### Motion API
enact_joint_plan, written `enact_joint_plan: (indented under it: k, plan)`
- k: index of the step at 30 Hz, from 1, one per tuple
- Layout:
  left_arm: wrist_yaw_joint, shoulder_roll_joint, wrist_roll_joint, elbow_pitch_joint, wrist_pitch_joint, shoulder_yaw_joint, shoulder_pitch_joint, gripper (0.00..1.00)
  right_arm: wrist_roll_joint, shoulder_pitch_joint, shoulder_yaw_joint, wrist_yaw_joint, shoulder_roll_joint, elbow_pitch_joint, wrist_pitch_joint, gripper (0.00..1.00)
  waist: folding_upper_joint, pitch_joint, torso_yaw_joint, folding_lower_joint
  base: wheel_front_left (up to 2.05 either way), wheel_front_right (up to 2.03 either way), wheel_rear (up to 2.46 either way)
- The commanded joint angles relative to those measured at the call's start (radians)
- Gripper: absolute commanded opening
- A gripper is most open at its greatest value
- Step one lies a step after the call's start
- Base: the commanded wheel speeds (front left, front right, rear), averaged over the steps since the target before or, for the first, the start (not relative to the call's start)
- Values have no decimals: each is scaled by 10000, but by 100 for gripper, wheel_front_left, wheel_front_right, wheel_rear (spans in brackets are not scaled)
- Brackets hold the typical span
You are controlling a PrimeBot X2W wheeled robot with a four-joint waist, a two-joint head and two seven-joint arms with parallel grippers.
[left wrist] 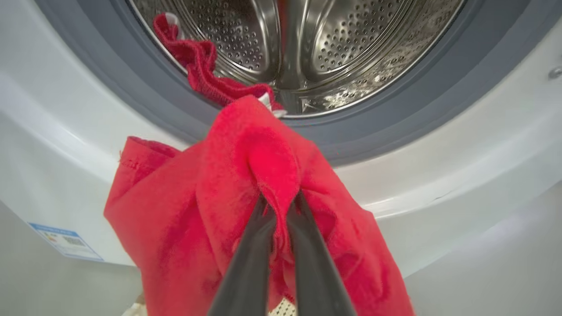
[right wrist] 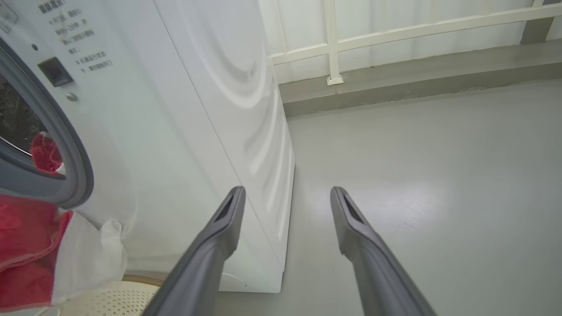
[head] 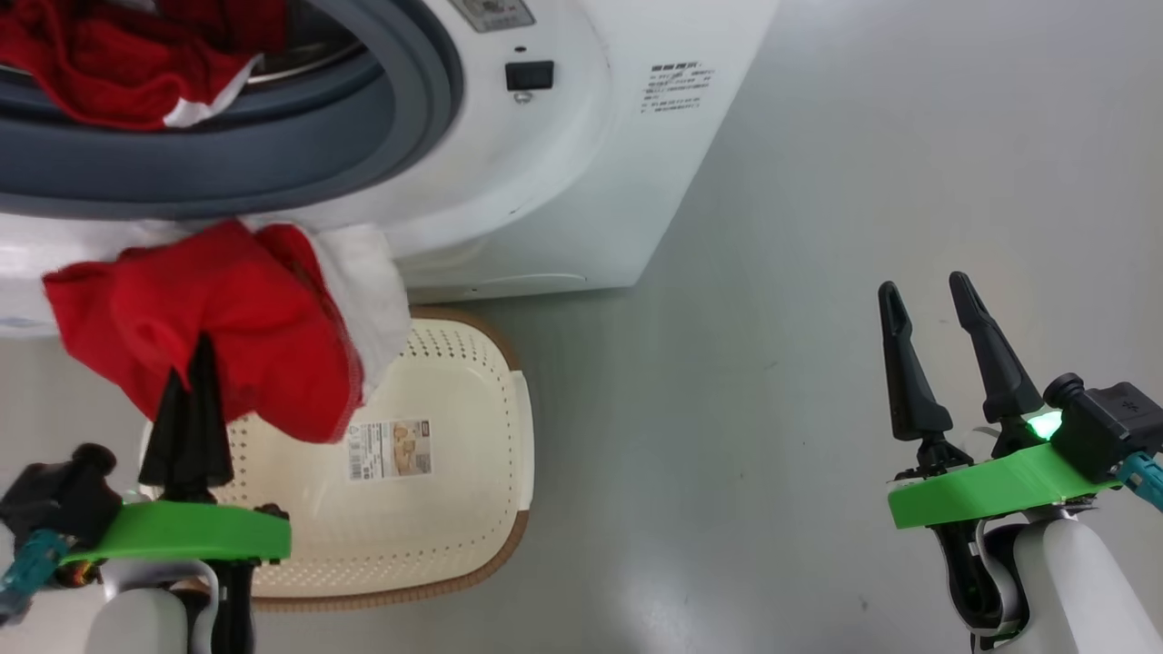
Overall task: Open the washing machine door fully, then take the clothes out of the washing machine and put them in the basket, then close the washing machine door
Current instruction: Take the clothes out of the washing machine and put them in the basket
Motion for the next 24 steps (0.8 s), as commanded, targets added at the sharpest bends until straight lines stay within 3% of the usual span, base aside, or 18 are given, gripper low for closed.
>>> enact_joint_plan:
  k: [1,11,24]
  plan:
    - [-53,153,12,-52,-45,271,-82,0,-48,-169,203,65,13,-276,-63,100,-1,267,-26,0,0,0,0]
    - [-53,397,42,2589,-45,76,-1091,0,-24,-513,116,65,13,-444,-63,100,-1,1221,-134,0,0,0,0]
    - [-53,735,249,5574,-45,-948,-2651,0,-95,-878,47,65,13,-648,-63,100,-1,2302,-206,0,0,0,0]
